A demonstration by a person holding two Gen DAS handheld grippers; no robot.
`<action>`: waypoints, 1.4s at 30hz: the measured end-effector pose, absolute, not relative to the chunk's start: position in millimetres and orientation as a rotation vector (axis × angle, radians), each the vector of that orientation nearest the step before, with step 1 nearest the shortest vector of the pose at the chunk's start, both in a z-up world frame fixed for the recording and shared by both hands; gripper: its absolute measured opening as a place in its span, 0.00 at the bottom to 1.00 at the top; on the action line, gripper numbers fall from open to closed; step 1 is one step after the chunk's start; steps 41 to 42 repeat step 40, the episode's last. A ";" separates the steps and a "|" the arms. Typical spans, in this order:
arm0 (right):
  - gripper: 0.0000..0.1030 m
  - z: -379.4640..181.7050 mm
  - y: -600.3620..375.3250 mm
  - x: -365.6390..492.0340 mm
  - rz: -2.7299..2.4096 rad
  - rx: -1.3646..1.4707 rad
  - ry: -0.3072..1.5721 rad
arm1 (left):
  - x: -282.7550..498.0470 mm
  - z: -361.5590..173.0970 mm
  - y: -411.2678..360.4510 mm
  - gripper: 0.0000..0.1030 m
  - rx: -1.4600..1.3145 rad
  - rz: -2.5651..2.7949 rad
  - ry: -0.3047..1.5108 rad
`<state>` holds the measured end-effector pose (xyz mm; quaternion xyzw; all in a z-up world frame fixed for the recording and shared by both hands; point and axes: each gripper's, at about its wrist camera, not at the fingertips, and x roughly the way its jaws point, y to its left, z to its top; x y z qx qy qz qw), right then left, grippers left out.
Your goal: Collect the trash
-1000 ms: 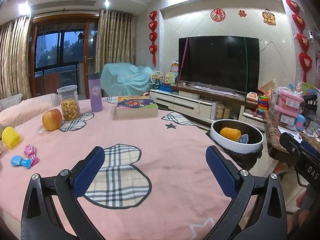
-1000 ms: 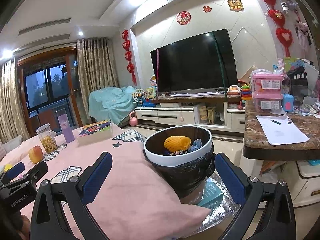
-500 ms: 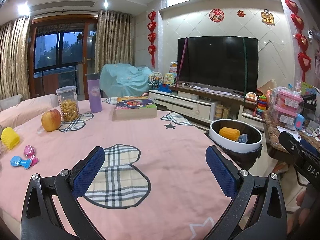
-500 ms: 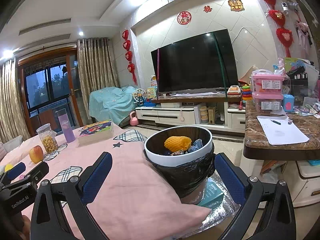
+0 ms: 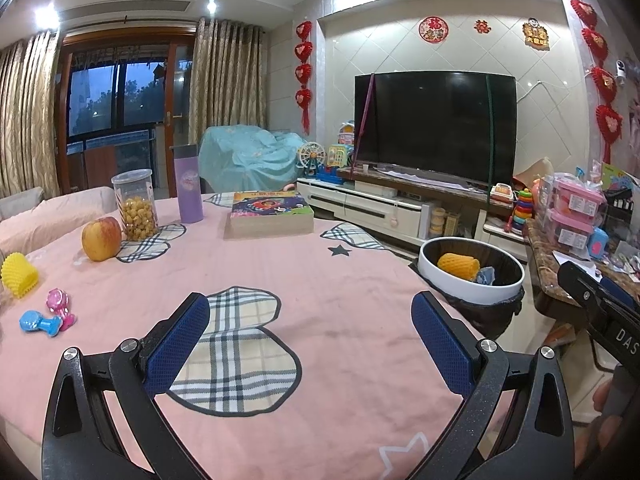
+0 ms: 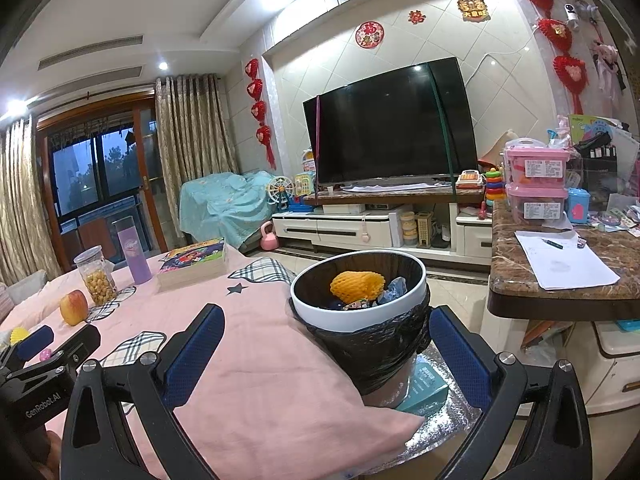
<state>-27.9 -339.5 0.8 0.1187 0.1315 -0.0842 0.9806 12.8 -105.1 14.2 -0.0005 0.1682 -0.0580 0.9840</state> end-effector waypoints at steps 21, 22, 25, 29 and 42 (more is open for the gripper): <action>1.00 3.0 -335.2 -27.3 -0.164 0.239 0.267 | 13.6 12.2 -103.9 1.00 -0.003 -0.120 0.343; 1.00 2.8 -335.1 -26.8 -0.163 0.240 0.266 | 13.7 12.2 -103.9 1.00 -0.003 -0.120 0.344; 1.00 3.0 -333.0 -26.2 -0.162 0.241 0.269 | 13.4 11.8 -103.9 1.00 -0.002 -0.122 0.345; 1.00 2.6 -334.0 -25.9 -0.158 0.245 0.272 | 14.0 11.1 -103.0 1.00 -0.002 -0.123 0.346; 1.00 -0.4 -332.0 -17.6 -0.139 0.257 0.300 | 20.3 2.9 -99.3 1.00 -0.015 -0.131 0.376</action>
